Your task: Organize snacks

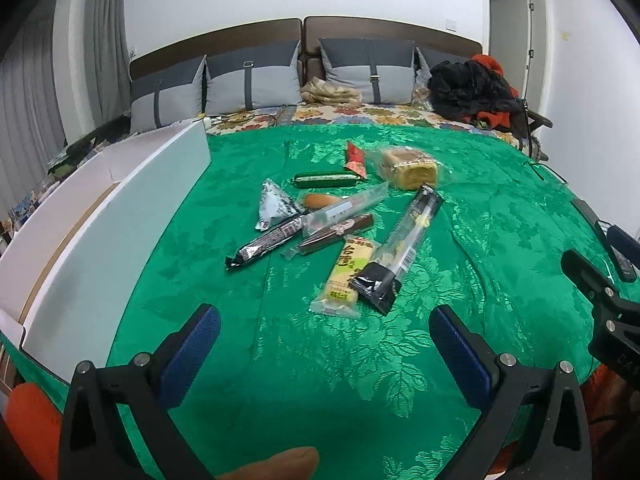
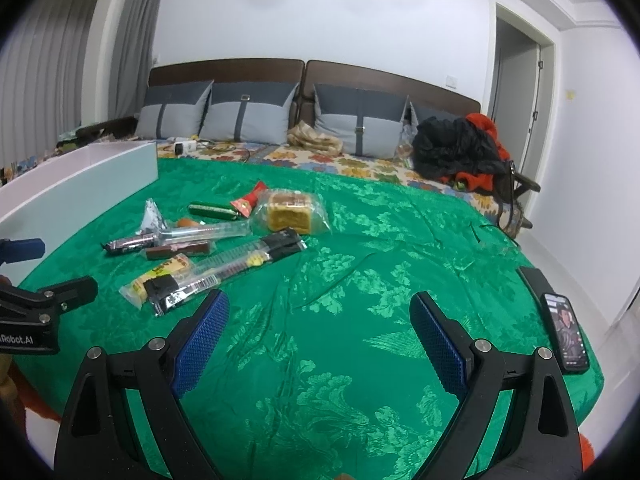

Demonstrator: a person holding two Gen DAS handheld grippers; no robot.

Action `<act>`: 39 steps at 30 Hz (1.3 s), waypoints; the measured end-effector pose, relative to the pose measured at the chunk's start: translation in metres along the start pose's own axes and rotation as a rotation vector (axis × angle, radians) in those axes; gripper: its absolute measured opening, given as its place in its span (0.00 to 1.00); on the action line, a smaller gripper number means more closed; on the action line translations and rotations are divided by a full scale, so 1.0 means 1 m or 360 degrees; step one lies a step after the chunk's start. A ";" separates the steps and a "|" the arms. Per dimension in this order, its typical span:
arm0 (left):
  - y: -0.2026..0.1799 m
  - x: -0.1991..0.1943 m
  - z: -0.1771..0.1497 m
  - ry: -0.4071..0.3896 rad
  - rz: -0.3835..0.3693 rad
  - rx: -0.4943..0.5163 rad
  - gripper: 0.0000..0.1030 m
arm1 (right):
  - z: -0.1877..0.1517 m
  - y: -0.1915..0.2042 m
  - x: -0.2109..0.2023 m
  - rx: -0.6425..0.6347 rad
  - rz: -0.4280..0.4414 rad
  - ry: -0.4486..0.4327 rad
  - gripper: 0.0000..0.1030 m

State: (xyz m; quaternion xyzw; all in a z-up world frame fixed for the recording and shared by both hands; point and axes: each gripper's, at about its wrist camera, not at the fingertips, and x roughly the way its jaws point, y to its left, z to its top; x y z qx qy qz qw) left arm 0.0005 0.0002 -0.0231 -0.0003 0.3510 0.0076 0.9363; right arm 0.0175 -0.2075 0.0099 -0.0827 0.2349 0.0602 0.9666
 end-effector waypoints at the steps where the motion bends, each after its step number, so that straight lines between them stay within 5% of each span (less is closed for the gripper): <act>1: 0.002 0.000 0.000 0.0003 0.0006 -0.0010 1.00 | -0.001 0.000 0.000 -0.0003 0.0002 0.0004 0.91; 39: 0.012 0.012 -0.001 0.0113 0.0021 -0.0027 1.00 | -0.003 0.005 0.009 -0.0019 0.0020 0.0060 0.91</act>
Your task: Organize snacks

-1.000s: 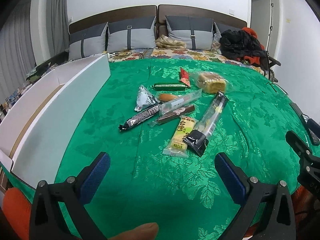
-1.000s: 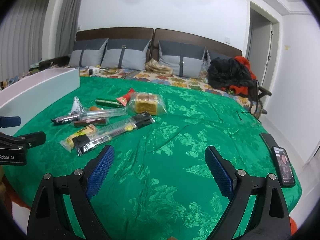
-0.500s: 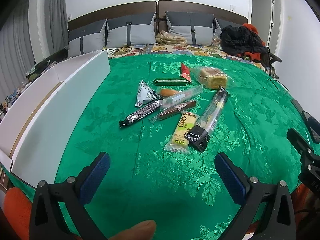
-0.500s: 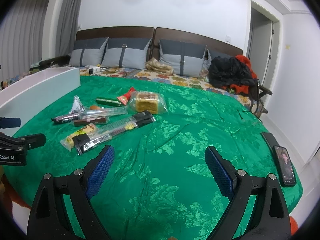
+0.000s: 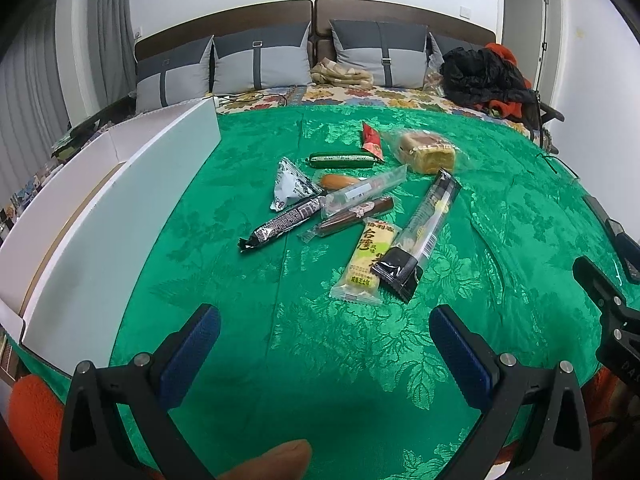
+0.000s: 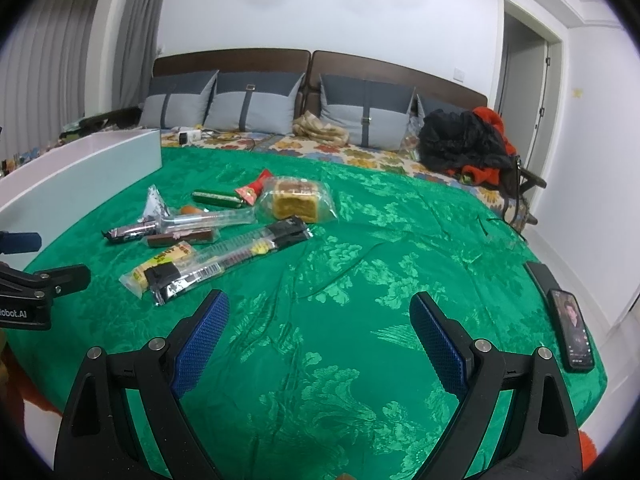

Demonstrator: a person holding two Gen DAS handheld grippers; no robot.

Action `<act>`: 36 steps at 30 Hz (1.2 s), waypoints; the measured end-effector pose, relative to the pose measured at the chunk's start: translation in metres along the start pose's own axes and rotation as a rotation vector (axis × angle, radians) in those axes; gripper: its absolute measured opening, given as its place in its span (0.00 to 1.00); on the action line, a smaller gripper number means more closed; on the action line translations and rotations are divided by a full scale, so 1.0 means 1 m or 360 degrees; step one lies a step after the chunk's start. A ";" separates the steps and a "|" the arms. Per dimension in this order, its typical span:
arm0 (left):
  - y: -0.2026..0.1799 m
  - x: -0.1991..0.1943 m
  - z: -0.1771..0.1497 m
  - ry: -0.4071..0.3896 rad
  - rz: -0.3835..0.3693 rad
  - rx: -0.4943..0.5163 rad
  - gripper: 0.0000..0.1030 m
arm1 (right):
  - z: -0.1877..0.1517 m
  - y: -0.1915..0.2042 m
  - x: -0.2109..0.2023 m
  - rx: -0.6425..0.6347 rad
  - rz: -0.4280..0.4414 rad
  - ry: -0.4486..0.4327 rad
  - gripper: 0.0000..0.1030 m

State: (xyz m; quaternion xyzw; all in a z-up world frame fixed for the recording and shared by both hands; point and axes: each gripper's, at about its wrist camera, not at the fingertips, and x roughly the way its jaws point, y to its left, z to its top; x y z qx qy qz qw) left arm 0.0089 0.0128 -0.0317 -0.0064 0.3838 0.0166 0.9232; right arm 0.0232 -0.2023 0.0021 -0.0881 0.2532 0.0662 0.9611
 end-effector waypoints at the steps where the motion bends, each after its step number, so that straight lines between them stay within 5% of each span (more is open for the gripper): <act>1: 0.000 0.000 0.000 0.0002 0.0001 0.0002 1.00 | 0.000 0.000 0.000 -0.0001 0.0000 0.0001 0.91; 36: 0.001 0.011 -0.005 0.0070 0.0016 0.0010 1.00 | -0.005 0.002 0.006 0.0006 0.0006 0.0021 0.91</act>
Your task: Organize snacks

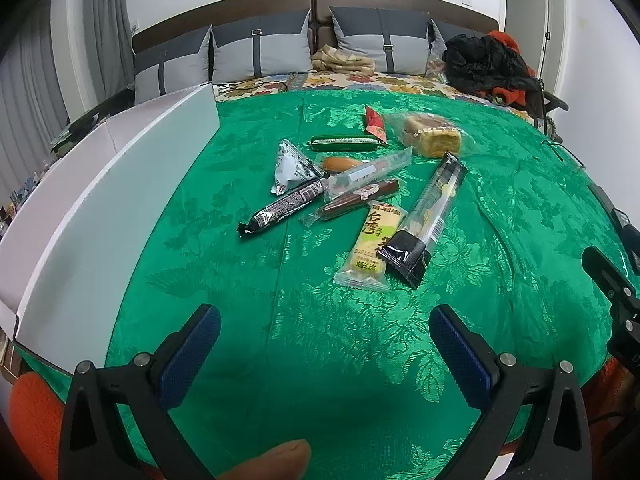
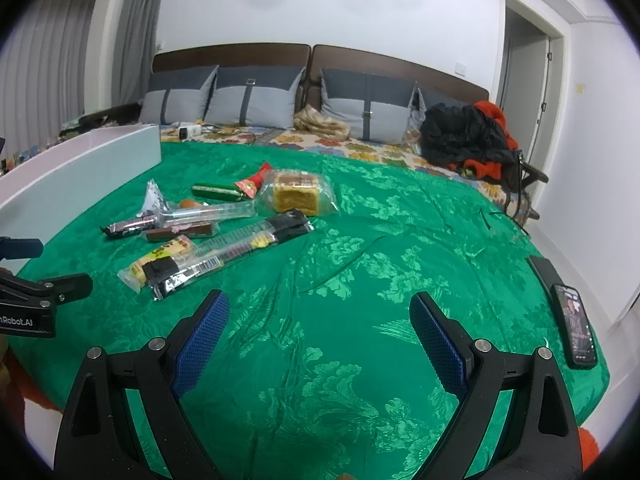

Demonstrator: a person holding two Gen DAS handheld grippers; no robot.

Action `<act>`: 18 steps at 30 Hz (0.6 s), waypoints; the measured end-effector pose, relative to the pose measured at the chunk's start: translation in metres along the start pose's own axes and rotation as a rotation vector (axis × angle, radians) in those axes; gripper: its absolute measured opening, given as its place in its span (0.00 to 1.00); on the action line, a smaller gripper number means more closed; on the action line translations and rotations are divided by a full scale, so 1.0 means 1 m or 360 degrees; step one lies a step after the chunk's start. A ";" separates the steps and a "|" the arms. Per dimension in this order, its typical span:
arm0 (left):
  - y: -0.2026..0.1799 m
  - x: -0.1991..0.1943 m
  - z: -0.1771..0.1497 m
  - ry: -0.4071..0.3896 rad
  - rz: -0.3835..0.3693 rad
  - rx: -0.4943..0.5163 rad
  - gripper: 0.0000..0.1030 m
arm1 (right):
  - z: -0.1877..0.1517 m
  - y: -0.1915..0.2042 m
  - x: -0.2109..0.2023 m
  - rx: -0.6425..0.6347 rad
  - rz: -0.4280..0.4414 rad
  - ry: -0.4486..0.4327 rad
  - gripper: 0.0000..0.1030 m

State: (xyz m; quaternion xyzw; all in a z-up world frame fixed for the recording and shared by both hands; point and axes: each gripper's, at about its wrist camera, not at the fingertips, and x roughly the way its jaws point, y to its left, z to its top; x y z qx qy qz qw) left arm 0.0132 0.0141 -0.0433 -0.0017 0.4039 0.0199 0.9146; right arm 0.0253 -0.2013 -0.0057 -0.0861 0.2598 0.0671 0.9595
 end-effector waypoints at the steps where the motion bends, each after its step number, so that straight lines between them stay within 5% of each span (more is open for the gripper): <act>1: 0.000 0.000 0.000 -0.0001 0.0000 -0.0001 1.00 | 0.000 0.000 0.000 -0.0001 0.0000 0.0001 0.91; 18: 0.001 0.000 0.001 0.0008 0.0003 -0.0002 1.00 | 0.000 -0.001 0.001 -0.0001 0.0004 0.0012 0.91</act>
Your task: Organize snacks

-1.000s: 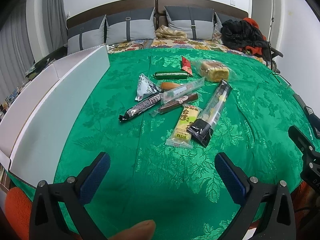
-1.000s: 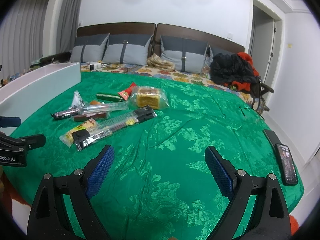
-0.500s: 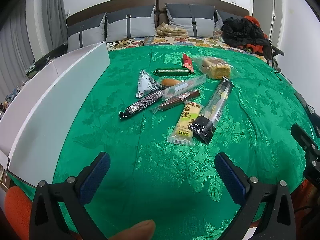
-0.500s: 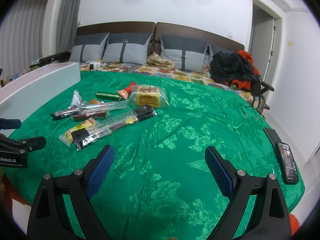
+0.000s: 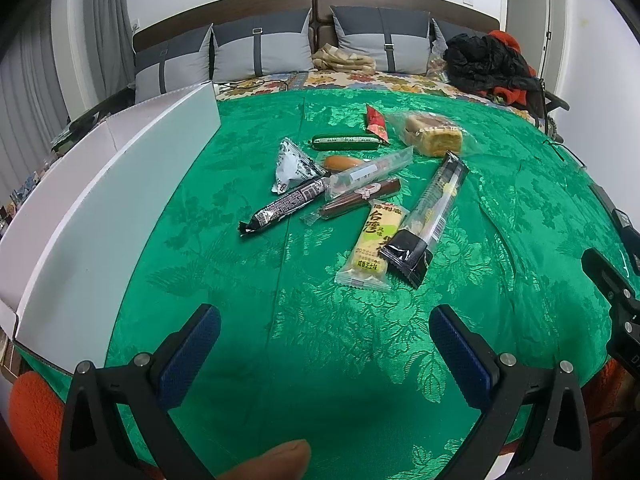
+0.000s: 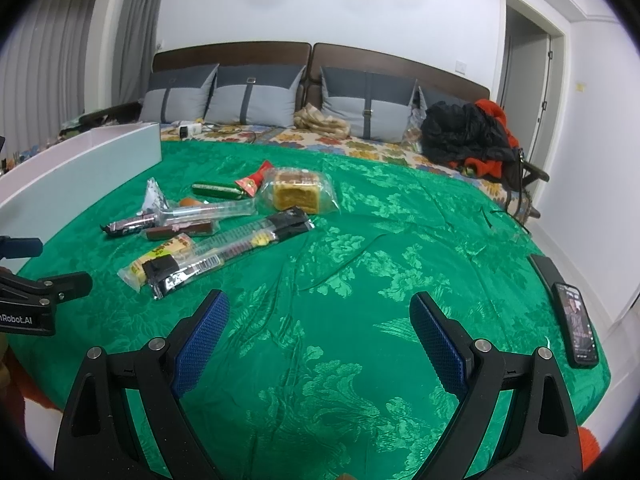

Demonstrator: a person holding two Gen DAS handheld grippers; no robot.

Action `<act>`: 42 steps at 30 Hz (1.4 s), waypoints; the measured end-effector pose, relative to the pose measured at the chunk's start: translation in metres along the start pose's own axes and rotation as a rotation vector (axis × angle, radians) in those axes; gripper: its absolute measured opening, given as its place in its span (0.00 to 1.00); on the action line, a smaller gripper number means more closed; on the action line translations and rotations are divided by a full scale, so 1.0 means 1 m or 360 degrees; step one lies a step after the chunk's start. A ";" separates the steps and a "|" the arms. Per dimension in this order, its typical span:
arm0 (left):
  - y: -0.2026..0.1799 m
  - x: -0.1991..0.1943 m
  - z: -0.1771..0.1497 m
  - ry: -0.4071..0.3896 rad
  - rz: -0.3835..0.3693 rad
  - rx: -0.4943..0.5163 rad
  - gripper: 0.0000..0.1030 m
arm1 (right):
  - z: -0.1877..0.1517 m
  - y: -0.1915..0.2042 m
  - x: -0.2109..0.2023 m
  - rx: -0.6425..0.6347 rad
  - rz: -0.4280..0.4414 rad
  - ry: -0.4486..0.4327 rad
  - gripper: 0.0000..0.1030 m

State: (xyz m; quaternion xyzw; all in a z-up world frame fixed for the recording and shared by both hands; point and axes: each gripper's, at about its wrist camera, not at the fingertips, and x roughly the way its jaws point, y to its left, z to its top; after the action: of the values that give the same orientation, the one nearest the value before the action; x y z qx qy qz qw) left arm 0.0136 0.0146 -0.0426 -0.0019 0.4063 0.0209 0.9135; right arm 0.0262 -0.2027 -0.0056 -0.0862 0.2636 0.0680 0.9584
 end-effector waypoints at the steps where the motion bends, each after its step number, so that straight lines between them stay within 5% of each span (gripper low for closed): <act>1: 0.000 0.000 0.000 0.0000 0.0000 0.0000 1.00 | 0.000 0.000 0.000 0.0001 0.0001 0.0003 0.91; 42: 0.007 0.044 -0.014 0.0239 0.0028 -0.0002 1.00 | -0.011 -0.012 0.028 0.0103 0.0047 0.0233 0.91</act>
State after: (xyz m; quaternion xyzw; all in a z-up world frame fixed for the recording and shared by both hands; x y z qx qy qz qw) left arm 0.0328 0.0230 -0.0847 -0.0006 0.4737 0.0290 0.8802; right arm 0.0468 -0.2137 -0.0275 -0.0561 0.3363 0.0673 0.9377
